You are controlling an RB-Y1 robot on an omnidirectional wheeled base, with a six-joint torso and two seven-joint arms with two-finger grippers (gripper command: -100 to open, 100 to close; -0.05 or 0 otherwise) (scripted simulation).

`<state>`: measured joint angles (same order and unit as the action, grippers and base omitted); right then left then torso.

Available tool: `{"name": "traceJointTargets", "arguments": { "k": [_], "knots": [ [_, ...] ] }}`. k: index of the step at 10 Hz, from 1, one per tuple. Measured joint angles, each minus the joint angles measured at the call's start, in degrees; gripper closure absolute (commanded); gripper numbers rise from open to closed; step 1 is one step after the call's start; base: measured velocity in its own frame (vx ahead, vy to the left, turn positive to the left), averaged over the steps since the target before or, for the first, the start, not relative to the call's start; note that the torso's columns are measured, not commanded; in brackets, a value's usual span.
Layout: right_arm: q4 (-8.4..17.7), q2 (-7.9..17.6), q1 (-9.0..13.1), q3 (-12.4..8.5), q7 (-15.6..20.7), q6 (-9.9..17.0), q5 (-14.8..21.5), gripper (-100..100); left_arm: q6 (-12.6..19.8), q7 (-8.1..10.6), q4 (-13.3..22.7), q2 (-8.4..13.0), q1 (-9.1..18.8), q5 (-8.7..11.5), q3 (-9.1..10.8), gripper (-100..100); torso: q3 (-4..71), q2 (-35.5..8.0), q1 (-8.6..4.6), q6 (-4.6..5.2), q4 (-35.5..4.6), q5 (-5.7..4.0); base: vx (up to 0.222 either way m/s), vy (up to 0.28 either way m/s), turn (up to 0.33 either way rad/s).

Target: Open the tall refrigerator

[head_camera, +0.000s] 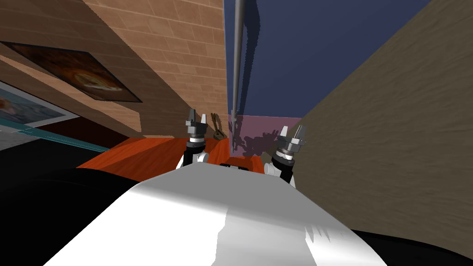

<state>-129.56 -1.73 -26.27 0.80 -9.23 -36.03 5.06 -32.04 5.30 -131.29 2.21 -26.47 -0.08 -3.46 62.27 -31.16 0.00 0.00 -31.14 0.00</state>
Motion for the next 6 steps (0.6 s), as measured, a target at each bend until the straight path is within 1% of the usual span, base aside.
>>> {"name": "traceJointTargets", "arguments": {
  "k": [1,2,3,6],
  "knots": [
    [0.0,0.0,0.0,0.0,0.0,0.0,0.0,0,0.0,0.0,0.0,0.0,0.0,0.0,0.0,0,8.46,-4.23,0.0,0.0,-4.23,0.0,0.0,0.0,0.0],
    [0.0,0.0,0.0,0.0,0.0,0.0,0.0,-100,0.0,0.0,0.0,0.0,0.0,0.0,0.0,0,16.92,-8.46,0.0,0.0,-8.46,0.0,0.01,0.012,-0.049],
    [0.04,1.34,0.25,-0.04,0.3,0.04,0.44,-100,0.0,0.0,0.02,0.0,-0.01,0.0,0.0,0,20.87,-10.38,0.03,0.01,-10.35,0.01,0.013,0.037,-0.067],
    [0.76,5.9,1.31,-0.24,2.56,-0.78,3.2,-100,0.0,0.0,0.03,-0.01,-0.01,0.0,-0.01,0,22.32,-11.06,0.08,0.0,-11.11,0.02,0.022,0.06,-0.105]
  ]
}}
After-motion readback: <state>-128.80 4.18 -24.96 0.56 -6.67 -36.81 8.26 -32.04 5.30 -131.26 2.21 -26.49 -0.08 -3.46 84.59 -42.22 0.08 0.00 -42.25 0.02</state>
